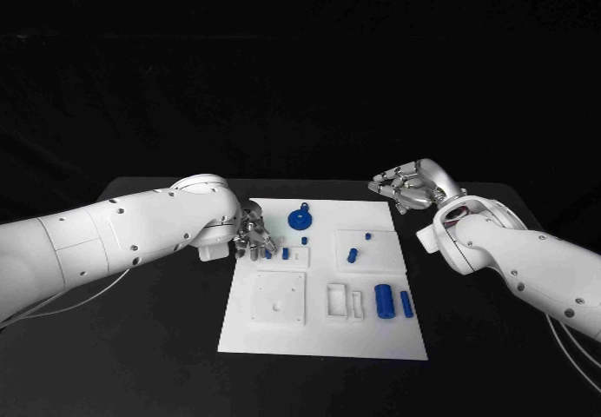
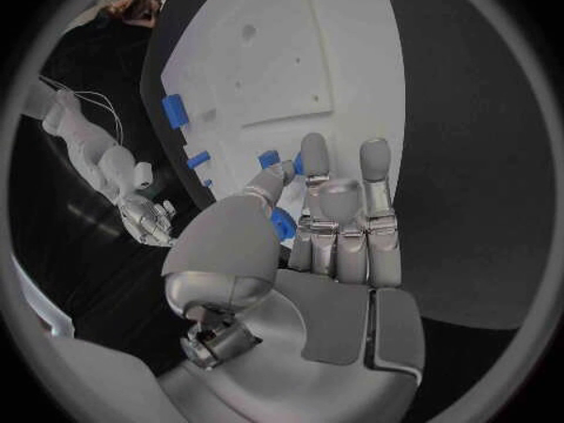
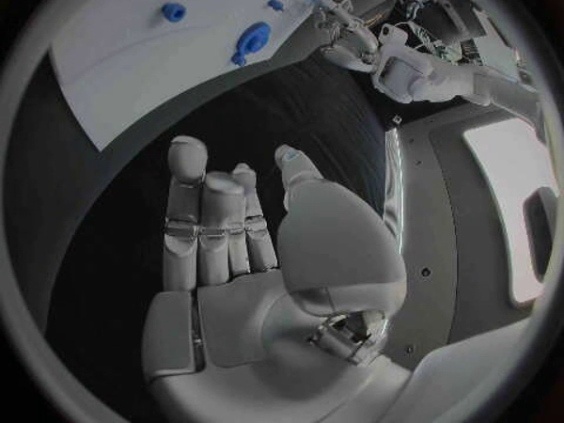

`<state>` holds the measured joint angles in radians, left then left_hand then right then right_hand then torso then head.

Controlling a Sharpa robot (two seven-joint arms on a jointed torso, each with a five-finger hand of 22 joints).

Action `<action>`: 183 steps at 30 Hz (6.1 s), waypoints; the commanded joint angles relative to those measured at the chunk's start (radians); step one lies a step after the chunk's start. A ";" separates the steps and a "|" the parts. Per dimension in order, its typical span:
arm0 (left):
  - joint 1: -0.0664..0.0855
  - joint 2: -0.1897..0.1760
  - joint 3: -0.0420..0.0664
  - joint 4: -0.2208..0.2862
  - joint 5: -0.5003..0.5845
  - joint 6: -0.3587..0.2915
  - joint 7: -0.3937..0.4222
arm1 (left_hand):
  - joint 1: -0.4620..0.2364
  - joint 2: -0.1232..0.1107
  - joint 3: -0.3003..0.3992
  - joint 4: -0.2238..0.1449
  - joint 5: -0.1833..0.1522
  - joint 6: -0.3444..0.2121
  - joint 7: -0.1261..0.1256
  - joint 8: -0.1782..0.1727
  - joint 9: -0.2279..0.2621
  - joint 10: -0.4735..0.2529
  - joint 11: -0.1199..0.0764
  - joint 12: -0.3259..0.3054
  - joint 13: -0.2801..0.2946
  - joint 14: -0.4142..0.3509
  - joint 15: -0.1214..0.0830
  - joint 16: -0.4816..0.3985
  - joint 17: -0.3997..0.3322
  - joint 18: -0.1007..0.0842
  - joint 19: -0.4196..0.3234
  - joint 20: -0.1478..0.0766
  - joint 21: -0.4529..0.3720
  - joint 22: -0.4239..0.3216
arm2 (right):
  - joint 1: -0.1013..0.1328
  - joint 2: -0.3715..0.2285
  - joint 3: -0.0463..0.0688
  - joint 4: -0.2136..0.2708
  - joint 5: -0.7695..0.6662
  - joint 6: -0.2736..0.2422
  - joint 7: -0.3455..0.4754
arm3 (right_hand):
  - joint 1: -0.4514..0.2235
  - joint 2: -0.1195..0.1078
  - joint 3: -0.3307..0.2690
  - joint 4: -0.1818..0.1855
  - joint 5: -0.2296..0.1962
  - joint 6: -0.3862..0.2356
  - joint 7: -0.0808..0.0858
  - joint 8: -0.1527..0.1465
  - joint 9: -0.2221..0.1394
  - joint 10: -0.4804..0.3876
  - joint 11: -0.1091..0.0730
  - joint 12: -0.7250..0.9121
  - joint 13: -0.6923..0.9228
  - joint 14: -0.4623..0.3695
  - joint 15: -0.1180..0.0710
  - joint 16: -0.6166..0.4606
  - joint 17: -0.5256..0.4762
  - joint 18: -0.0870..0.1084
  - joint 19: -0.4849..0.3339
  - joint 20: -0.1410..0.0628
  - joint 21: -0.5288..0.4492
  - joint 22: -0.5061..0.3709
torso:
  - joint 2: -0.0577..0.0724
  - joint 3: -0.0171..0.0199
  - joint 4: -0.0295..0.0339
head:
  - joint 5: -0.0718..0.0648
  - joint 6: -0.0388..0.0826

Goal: Assemble the parts on the task board

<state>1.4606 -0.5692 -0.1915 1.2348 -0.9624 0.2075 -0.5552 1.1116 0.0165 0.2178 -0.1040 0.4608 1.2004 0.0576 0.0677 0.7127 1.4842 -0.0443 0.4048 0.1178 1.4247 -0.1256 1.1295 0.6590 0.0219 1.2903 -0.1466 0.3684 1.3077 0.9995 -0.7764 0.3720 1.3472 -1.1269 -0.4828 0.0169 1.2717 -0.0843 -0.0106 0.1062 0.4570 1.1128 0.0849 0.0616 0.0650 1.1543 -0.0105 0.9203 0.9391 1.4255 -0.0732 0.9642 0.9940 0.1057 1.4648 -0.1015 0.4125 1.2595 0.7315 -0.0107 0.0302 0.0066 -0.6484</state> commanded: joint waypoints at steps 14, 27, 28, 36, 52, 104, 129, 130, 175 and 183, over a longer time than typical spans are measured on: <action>-0.011 -0.001 -0.006 -0.004 0.001 -0.022 -0.011 | 0.026 -0.077 -0.125 0.213 -0.216 0.075 -0.058 0.002 -0.265 0.028 -0.018 -0.033 0.018 -0.022 0.003 -0.008 -0.047 -0.016 0.015 0.005 -0.046 0.015 | -0.001 0.002 0.001 -0.002 0.001 0.007 0.009 | -0.003 -0.006 -0.004 0.002 0.005 -0.006 0.002 0.000 -0.001 -0.005 0.001 -0.002 -0.001 -0.002 -0.002 -0.005 -0.001 0.011 0.042 0.008 0.000 -0.005 | 0.000 -0.0006 -0.0002 | -0.001 0.002; -0.011 -0.023 -0.002 0.004 0.037 -0.083 -0.002 | -0.003 -0.141 -0.107 0.293 -0.372 0.042 -0.040 0.001 -0.277 0.023 -0.008 -0.069 0.015 -0.032 0.012 -0.016 -0.065 -0.013 0.012 0.013 -0.063 0.016 | -0.002 0.004 0.001 -0.004 0.002 0.006 0.011 | -0.003 -0.006 -0.004 0.002 0.005 -0.006 0.002 0.000 -0.001 -0.005 0.001 -0.002 -0.001 -0.002 -0.002 -0.005 -0.001 0.011 0.042 0.008 0.000 -0.005 | 0.000 -0.0008 -0.0007 | -0.004 0.001; -0.011 -0.026 -0.001 0.006 0.045 -0.088 0.000 | -0.007 -0.148 -0.106 0.299 -0.389 0.031 -0.036 -0.001 -0.281 0.021 -0.006 -0.077 0.012 -0.034 0.014 -0.017 -0.067 -0.012 0.011 0.014 -0.065 0.016 | -0.002 0.004 0.001 -0.004 0.002 0.006 0.011 | -0.003 -0.006 -0.004 0.002 0.005 -0.006 0.002 0.000 -0.001 -0.005 0.001 -0.002 -0.001 -0.002 -0.002 -0.005 -0.001 0.011 0.042 0.008 0.000 -0.005 | 0.000 -0.0008 -0.0007 | -0.004 0.001; -0.011 -0.051 0.005 0.024 0.090 -0.117 0.016 | -0.007 -0.174 -0.113 0.318 -0.406 -0.088 0.000 0.022 -0.444 0.020 0.012 -0.120 0.006 -0.041 0.027 -0.019 -0.098 -0.001 0.010 0.027 -0.081 0.016 | -0.003 0.003 0.001 -0.005 0.002 0.005 0.011 | -0.003 -0.005 -0.004 0.002 0.005 -0.008 0.003 0.001 -0.001 -0.006 0.002 -0.003 -0.002 -0.003 -0.002 -0.006 -0.001 0.011 0.043 0.009 -0.001 -0.006 | 0.000 -0.0007 -0.0005 | -0.006 0.000; -0.011 -0.103 0.022 0.080 0.127 -0.398 0.367 | 0.255 -0.097 -0.077 0.103 -0.308 -0.113 0.043 0.044 -0.569 -0.187 0.090 -0.321 -0.056 -0.215 0.105 -0.236 -0.284 0.008 -0.107 0.105 -0.278 -0.117 | -0.003 -0.002 0.001 -0.007 0.004 0.001 0.014 | -0.004 -0.006 -0.005 0.002 0.006 -0.011 0.004 0.000 -0.001 -0.007 0.003 -0.004 -0.004 -0.003 -0.001 -0.007 -0.002 0.011 0.042 0.009 -0.002 -0.006 | -0.001 -0.0006 0.0022 | -0.015 0.009; -0.056 0.076 -0.038 -0.059 -0.363 -0.396 0.586 | 0.281 -0.096 -0.032 -0.019 -0.318 -0.085 0.047 -0.005 -0.649 -0.373 0.134 -0.347 -0.060 -0.100 0.108 -0.099 -0.320 0.071 -0.035 0.112 -0.180 0.020 | -0.003 0.009 0.000 -0.023 0.156 0.031 0.123 | 0.023 -0.019 0.123 -0.047 0.017 -0.091 0.064 0.000 -0.003 -0.048 0.141 -0.861 -0.881 -0.285 0.194 -0.903 -0.933 0.006 -0.436 0.240 -0.343 -1.194 | 0.000 0.0002 0.0002 | -0.026 0.015; -0.080 0.103 -0.038 -0.106 -0.385 -0.429 0.607 | 0.278 -0.085 0.033 -0.025 -0.313 -0.097 0.049 -0.006 -0.649 -0.359 0.134 -0.348 -0.061 -0.100 0.110 -0.076 -0.326 0.081 -0.046 0.113 -0.133 0.023 | -0.003 0.011 0.000 -0.020 0.171 0.043 0.123 | 0.016 -0.014 0.114 -0.050 0.016 -0.106 0.067 0.000 -0.004 -0.050 0.146 -0.860 -0.881 -0.276 0.199 -0.903 -0.933 0.006 -0.436 0.239 -0.341 -1.194 | 0.000 0.0009 -0.0012 | -0.032 0.009; -0.081 0.104 -0.038 -0.109 -0.385 -0.429 0.608 | 0.277 -0.084 0.036 -0.024 -0.312 -0.096 0.050 -0.005 -0.649 -0.358 0.134 -0.348 -0.061 -0.100 0.110 -0.075 -0.326 0.081 -0.047 0.113 -0.130 0.023 | -0.003 0.011 0.000 -0.019 0.171 0.043 0.122 | 0.016 -0.014 0.114 -0.050 0.016 -0.106 0.067 0.000 -0.004 -0.050 0.146 -0.860 -0.881 -0.276 0.199 -0.903 -0.933 0.006 -0.436 0.239 -0.341 -1.194 | 0.000 0.0011 -0.0012 | -0.033 0.009; -0.099 0.134 -0.042 -0.135 -0.470 -0.353 0.602 | 0.277 -0.076 0.095 -0.020 -0.317 -0.086 0.055 -0.005 -0.650 -0.311 0.122 -0.348 -0.061 -0.084 0.104 -0.005 -0.313 0.083 -0.059 0.106 -0.050 0.022 | -0.003 0.013 0.000 -0.015 0.172 0.049 0.124 | 0.016 -0.014 0.112 -0.050 0.015 -0.105 0.067 0.000 -0.004 -0.051 0.145 -0.860 -0.881 -0.277 0.198 -0.903 -0.933 0.004 -0.437 0.239 -0.342 -1.194 | -0.001 -0.0002 0.0001 | -0.041 -0.003; -0.099 0.133 -0.043 -0.139 -0.483 -0.346 0.572 | 0.285 -0.067 0.104 -0.029 -0.311 -0.083 0.056 -0.005 -0.650 -0.307 0.123 -0.347 -0.061 -0.082 0.106 -0.003 -0.315 0.090 -0.064 0.107 -0.032 0.023 | -0.003 0.013 0.000 -0.015 0.172 0.049 0.124 | 0.016 -0.014 0.112 -0.050 0.015 -0.105 0.067 0.000 -0.004 -0.051 0.145 -0.860 -0.881 -0.277 0.198 -0.903 -0.933 0.004 -0.437 0.239 -0.342 -1.194 | -0.001 -0.0005 0.0003 | -0.041 -0.003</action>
<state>1.3677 -0.4352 -0.2296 1.0986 -1.4147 -0.1808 0.0460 1.3928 -0.0544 0.3217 -0.1305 0.1462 1.1127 0.1141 0.0666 0.0637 1.1728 0.0803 0.0585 0.0563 1.3383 -0.0196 1.1231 0.3453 0.1009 1.2337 -0.0410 0.3327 1.3077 0.9969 -0.7638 0.3720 1.3305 -0.9557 -0.4466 0.1283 1.2903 -0.1054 0.1067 0.0578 0.4686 1.0114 0.1506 0.0616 0.0625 1.1043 0.1322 0.0644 0.0593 1.1413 0.1247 0.0657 0.0627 0.1003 1.0272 0.1395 0.0714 0.0662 0.7304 -0.0109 0.0305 -0.0345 -0.6516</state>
